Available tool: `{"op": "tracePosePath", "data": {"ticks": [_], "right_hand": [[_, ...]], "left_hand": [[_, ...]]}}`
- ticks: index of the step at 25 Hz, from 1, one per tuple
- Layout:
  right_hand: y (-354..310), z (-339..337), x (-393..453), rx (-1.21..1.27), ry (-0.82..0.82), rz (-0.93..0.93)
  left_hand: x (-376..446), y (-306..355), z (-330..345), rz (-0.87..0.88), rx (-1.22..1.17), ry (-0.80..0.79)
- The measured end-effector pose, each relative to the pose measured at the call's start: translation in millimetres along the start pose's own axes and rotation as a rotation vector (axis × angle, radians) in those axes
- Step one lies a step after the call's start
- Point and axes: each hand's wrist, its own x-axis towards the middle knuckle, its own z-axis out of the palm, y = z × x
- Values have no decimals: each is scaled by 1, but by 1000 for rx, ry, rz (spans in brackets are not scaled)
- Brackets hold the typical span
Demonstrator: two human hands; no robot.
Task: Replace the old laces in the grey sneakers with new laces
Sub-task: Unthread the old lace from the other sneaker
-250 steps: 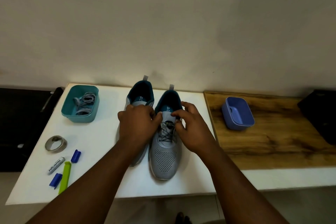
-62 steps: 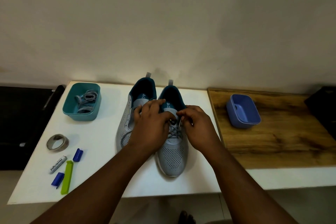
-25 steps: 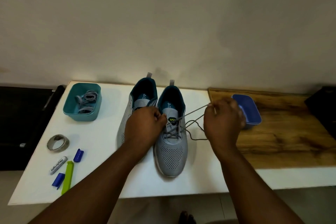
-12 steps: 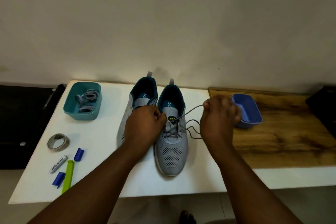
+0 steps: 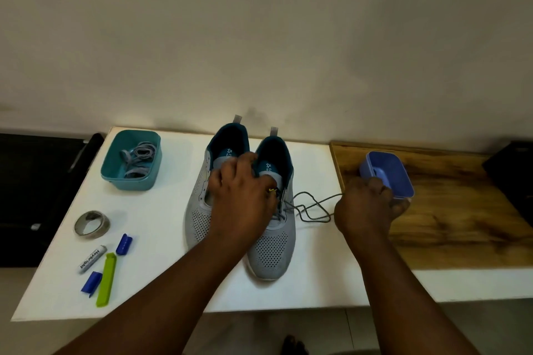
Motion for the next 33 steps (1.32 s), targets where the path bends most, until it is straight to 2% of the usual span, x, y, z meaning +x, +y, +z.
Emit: {"op": "tracePosePath", "data": {"ticks": [2,6,9,12,15,17,20,24,30,33], "right_hand": [[-13,-1,-8,128,3,-107],[-45,-13,-24,528,63,-462],[-53,-9,-30,503,-35,-619],[-51,-3,-28,592,-5,-610],[-49,2,-24,647,21,-594],[-51,1,-23,682,-17,-606],[-51,0,-25,681,-72,-597],[-48,3,-23,762,-74,-584],[-51,5,-22,816,-84,-585],[-49,5,-22,792,-53,-568]], "left_hand": [[-3,5,4,13,60,-65],[-3,0,8,17,92,-97],[-2,-1,9,4,21,-92],[1,-4,2,-121,-129,28],[-1,-9,-4,-195,-177,142],[-2,-4,-4,-97,-158,88],[-3,3,6,76,19,-27],[-1,0,10,26,10,-151],[3,-5,9,58,-26,-209],[9,-6,-4,-58,-103,-135]]}}
